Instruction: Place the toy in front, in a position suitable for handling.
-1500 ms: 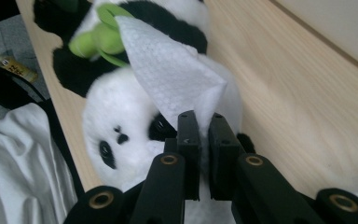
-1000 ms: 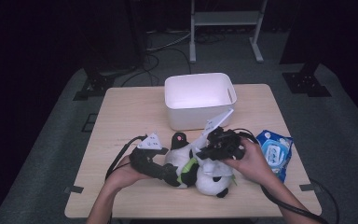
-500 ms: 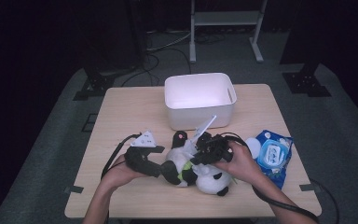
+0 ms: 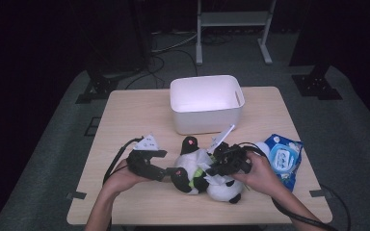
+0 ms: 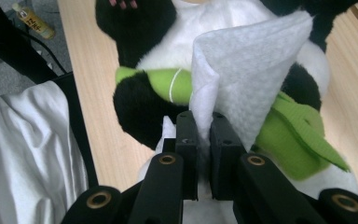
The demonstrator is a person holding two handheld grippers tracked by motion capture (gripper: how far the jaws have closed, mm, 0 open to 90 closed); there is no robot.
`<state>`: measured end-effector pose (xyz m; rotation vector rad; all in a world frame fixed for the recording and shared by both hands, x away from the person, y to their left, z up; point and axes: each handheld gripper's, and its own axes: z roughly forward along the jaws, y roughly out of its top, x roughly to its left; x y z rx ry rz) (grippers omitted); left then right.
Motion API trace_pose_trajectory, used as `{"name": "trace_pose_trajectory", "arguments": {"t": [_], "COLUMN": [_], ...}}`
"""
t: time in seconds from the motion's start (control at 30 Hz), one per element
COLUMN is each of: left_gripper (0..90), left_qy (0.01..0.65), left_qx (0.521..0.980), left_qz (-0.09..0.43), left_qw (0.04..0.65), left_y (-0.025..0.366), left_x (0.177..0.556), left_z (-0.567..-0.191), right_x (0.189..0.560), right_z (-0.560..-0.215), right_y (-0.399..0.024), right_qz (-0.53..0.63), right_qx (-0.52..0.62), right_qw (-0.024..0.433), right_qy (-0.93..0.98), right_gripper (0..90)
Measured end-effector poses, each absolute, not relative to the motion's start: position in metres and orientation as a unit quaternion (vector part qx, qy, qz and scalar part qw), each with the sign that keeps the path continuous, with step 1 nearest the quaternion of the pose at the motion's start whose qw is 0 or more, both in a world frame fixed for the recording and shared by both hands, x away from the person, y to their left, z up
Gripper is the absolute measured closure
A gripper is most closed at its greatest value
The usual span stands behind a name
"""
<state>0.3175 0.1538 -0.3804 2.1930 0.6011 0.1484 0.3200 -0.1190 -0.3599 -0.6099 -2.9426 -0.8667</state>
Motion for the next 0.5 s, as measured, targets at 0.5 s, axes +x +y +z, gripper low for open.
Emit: {"name": "trace_pose_trajectory", "arguments": {"t": [0.5], "left_gripper": [28.2], "left_qy": [0.213], "left_qx": [0.888], "left_qz": [0.012], "left_qw": [0.408], "left_y": [0.145], "left_x": [0.313], "left_z": [-0.389], "right_x": [0.325], "right_z": [-0.349], "right_y": [-0.062], "right_qz": [-0.267], "right_qx": [-0.147], "right_qw": [0.006], "right_qy": [-0.952], "right_gripper": [83.2]}}
